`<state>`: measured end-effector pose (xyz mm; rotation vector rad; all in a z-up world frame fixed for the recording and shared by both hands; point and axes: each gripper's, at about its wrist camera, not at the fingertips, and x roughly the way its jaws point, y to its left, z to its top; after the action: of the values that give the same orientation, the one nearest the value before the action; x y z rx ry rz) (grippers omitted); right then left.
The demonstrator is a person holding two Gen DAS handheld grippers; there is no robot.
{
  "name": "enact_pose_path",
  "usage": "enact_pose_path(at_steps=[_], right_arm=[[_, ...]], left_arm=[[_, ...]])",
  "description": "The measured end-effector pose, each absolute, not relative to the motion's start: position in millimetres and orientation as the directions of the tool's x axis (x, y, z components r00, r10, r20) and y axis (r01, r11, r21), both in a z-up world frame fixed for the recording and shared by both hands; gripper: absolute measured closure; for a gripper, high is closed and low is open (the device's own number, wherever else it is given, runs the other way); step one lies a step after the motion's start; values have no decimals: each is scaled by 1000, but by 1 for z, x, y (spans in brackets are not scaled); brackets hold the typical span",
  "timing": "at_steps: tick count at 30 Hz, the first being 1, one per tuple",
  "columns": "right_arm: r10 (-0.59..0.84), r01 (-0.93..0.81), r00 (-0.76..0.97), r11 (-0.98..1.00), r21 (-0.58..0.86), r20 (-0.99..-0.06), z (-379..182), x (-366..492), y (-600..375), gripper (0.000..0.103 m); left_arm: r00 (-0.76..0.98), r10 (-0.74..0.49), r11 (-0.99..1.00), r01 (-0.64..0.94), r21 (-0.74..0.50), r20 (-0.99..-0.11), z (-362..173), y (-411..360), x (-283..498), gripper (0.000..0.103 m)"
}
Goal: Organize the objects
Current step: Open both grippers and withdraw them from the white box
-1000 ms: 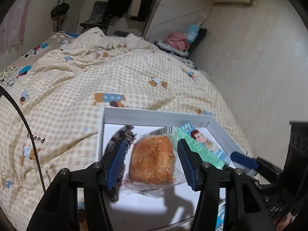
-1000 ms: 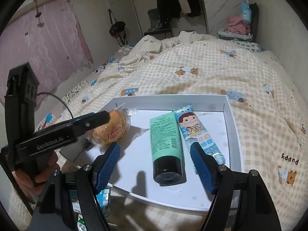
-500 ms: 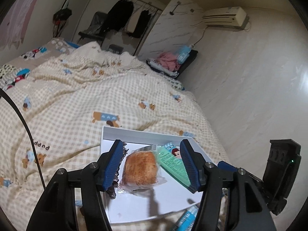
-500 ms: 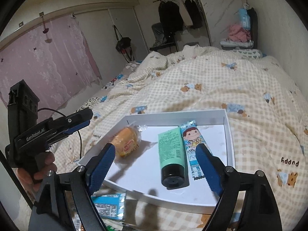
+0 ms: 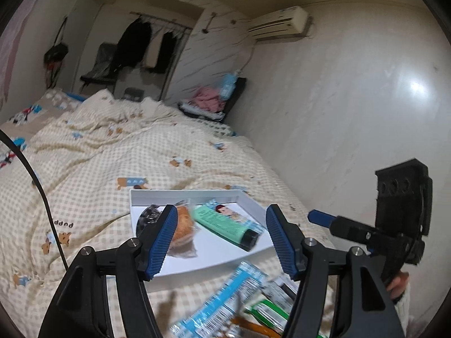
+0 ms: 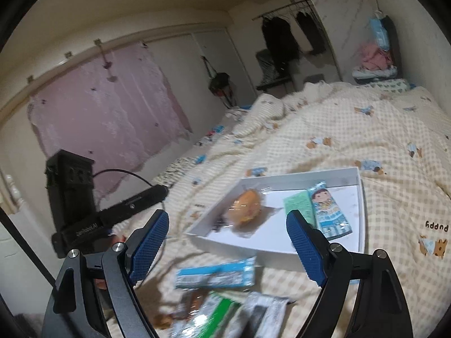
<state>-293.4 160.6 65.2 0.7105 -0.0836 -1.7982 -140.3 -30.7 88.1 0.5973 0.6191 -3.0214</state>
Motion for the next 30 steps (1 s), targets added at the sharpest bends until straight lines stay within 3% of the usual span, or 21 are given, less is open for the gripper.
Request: enact_pose_path(at_steps=[14,30], right_arm=[[-937,868,-114,-255,425,-329,71,-258,203,16],[-930,896,-95,-235,377,-354,63,-229,217,16]], left_arm=[[-956,74,-960,9,-279,-283,114,10,-84,28],[-919,120,-974,-37,-222,-375,83,28,-83,26]])
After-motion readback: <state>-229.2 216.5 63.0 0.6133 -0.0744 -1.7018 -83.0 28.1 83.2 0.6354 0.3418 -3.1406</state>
